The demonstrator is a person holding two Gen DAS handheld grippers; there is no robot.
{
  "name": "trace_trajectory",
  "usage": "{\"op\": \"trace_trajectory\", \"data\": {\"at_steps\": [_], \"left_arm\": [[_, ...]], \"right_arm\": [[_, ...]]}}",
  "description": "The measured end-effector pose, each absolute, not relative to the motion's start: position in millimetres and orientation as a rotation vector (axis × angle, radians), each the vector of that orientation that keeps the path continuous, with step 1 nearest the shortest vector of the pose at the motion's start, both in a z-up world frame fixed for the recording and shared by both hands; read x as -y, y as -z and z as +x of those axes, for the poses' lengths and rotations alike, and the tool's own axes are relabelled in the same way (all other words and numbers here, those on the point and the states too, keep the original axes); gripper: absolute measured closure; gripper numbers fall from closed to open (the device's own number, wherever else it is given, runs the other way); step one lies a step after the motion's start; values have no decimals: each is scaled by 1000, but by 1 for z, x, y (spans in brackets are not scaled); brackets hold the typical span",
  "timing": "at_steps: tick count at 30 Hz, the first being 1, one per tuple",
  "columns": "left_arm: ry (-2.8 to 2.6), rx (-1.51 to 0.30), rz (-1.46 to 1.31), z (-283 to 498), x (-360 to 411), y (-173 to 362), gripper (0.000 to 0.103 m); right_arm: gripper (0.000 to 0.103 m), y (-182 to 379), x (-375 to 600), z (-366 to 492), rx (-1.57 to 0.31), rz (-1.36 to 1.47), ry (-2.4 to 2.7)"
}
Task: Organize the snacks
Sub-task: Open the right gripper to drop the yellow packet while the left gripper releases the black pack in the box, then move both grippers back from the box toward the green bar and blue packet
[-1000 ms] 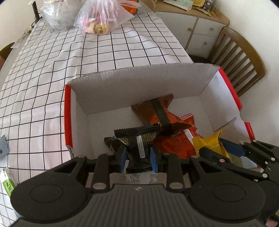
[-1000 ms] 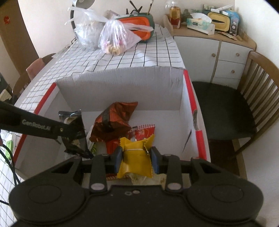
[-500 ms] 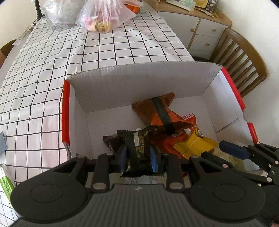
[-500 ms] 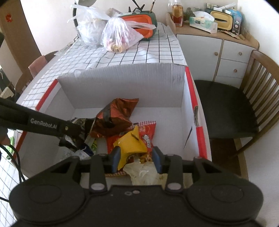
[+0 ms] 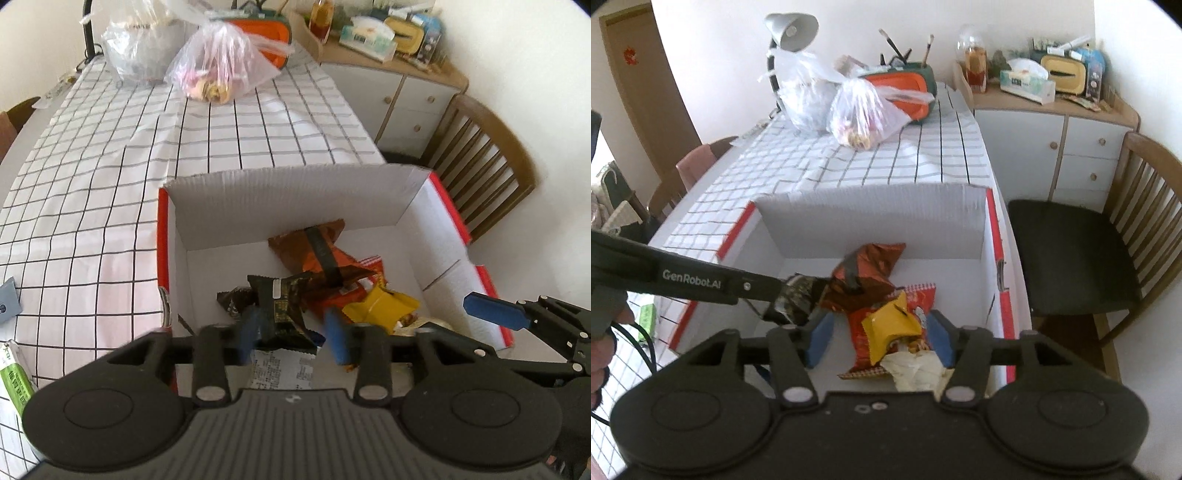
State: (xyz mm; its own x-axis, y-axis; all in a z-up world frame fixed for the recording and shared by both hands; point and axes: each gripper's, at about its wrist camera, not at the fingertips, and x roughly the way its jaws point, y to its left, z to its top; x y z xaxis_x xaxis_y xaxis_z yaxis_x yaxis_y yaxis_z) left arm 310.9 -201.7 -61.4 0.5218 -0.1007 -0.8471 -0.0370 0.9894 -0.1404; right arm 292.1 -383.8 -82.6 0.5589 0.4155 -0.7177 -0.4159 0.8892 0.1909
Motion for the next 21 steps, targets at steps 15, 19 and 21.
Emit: {"op": "trace_trajectory", "data": {"at_steps": [15,19,21], "left_arm": [[33,-852,-146,250,187,20,42],[24,-807,-146,229,178,10,38],[15,-795,-149,220,172,7,37]], "right_arm": [[20,42,379,256,-744,18,-564],[14,33,371,244,-724,19,-598],[13,29,367,239,-714,13,-614]]}}
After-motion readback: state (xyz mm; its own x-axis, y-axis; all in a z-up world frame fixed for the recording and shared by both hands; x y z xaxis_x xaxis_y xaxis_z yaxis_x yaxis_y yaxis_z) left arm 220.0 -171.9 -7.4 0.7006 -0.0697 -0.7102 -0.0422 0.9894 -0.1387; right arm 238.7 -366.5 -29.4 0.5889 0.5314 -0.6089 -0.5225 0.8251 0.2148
